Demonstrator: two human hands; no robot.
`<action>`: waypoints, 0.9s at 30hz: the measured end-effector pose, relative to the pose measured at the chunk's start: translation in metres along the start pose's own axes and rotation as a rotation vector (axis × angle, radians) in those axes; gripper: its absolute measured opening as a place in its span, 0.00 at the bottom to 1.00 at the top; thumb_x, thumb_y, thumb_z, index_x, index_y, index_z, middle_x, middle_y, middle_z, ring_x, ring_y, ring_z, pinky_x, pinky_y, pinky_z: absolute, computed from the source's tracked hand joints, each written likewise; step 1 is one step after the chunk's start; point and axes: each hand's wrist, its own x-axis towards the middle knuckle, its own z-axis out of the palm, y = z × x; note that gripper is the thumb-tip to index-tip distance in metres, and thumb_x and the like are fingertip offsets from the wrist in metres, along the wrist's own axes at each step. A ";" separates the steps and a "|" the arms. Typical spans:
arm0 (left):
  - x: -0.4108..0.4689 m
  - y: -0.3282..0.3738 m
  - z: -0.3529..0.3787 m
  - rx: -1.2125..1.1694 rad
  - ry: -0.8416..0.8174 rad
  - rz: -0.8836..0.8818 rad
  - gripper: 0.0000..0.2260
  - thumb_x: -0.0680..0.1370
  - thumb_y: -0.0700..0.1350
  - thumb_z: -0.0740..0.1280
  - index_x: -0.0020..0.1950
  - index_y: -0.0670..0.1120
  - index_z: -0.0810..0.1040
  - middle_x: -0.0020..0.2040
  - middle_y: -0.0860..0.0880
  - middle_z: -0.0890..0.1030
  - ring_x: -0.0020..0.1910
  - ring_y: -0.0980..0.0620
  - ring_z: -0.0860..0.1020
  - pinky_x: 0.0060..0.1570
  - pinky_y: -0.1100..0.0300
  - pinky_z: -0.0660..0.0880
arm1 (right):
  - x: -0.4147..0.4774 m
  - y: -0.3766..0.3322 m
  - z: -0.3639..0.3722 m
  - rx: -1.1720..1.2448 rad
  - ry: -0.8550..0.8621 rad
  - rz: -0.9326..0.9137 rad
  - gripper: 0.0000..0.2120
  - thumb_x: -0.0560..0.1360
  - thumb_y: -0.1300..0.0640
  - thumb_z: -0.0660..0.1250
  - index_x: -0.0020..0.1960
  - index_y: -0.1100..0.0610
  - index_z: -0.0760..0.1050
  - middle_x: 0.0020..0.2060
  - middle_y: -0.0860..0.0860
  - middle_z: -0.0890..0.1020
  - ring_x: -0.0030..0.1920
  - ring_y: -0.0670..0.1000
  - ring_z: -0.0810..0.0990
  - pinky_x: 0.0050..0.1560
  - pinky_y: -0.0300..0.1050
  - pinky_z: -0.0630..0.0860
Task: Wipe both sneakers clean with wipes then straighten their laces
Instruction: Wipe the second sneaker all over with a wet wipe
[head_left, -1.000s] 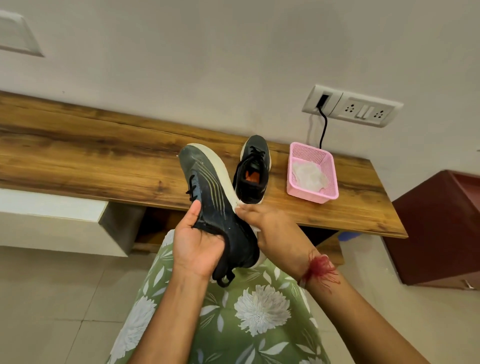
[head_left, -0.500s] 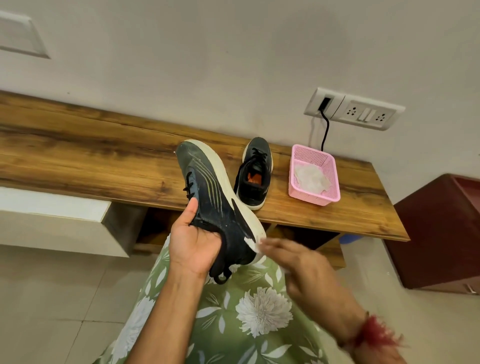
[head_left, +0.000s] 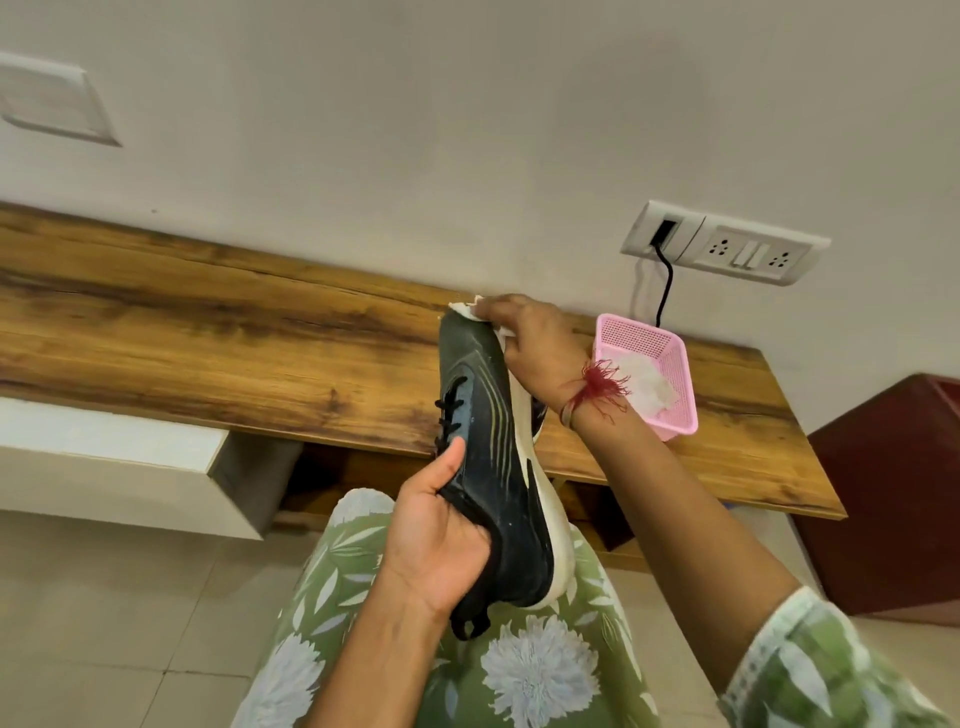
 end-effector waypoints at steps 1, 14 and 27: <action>0.001 -0.001 0.000 -0.001 0.009 0.000 0.22 0.74 0.47 0.65 0.67 0.40 0.75 0.66 0.39 0.76 0.68 0.42 0.72 0.68 0.46 0.66 | 0.000 0.002 0.000 -0.028 -0.029 0.012 0.20 0.75 0.69 0.61 0.65 0.58 0.74 0.62 0.54 0.76 0.63 0.55 0.73 0.62 0.44 0.66; -0.006 0.021 -0.001 -0.164 -0.028 0.146 0.18 0.77 0.50 0.61 0.60 0.41 0.79 0.60 0.41 0.80 0.57 0.45 0.79 0.58 0.46 0.76 | -0.112 -0.016 0.013 0.051 -0.196 -0.070 0.29 0.73 0.70 0.59 0.71 0.51 0.66 0.70 0.45 0.67 0.69 0.45 0.65 0.68 0.36 0.58; -0.004 0.032 0.002 -0.241 -0.027 0.218 0.18 0.78 0.50 0.61 0.60 0.40 0.79 0.59 0.40 0.81 0.59 0.42 0.77 0.55 0.44 0.71 | -0.194 0.006 -0.001 0.138 -0.146 -0.164 0.33 0.63 0.65 0.51 0.62 0.48 0.76 0.64 0.37 0.73 0.65 0.36 0.69 0.64 0.34 0.67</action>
